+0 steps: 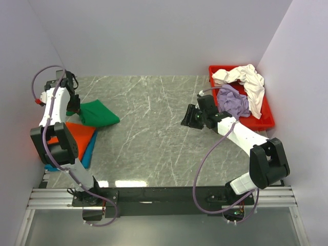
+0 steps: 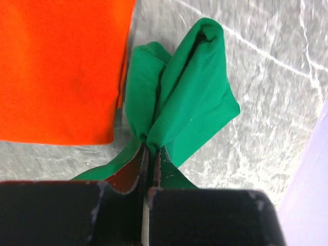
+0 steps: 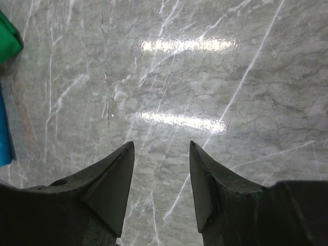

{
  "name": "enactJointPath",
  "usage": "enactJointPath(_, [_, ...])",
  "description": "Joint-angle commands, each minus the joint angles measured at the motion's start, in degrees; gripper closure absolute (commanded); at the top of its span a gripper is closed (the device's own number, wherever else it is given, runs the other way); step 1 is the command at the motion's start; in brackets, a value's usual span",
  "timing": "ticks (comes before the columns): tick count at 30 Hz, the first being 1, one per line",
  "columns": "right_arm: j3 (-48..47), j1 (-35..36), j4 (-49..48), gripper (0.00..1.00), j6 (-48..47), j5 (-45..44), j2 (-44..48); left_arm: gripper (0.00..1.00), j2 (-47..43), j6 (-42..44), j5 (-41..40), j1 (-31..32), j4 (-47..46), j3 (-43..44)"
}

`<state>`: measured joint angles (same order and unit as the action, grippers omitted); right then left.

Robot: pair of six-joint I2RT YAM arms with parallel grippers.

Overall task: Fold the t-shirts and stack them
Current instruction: Neatly place the folded tshirt to the corner

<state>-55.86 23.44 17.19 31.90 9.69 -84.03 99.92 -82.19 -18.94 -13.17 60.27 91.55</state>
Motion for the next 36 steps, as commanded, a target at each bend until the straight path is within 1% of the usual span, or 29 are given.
enactJointPath(1, [-1.1, 0.73, -0.05, 0.46, 0.18, -0.2, 2.99, 0.99, -3.41, 1.24, -1.71, -2.12, 2.57, 2.49])
enactJointPath(6, [-1.27, 0.99, 0.21, 0.46, 0.27, -0.11, 3.08, 0.99, -4.64, 3.35, -3.47, -3.27, 4.15, 5.3])
enactJointPath(15, [-1.71, 1.78, 0.04, 0.46, 0.62, -0.29, 2.99, 0.99, -4.38, 6.07, -4.09, -3.53, 6.09, 11.46])
enactJointPath(23, [-2.06, 1.87, 0.39, 0.46, 0.27, -0.55, 2.82, 0.99, -3.5, 6.52, -4.26, -3.53, 7.76, 16.11])
enactJointPath(36, [-2.15, 2.05, 0.65, 0.46, 0.35, -0.47, 3.43, 1.0, -7.45, 8.28, -6.2, -3.71, 7.05, 16.73])
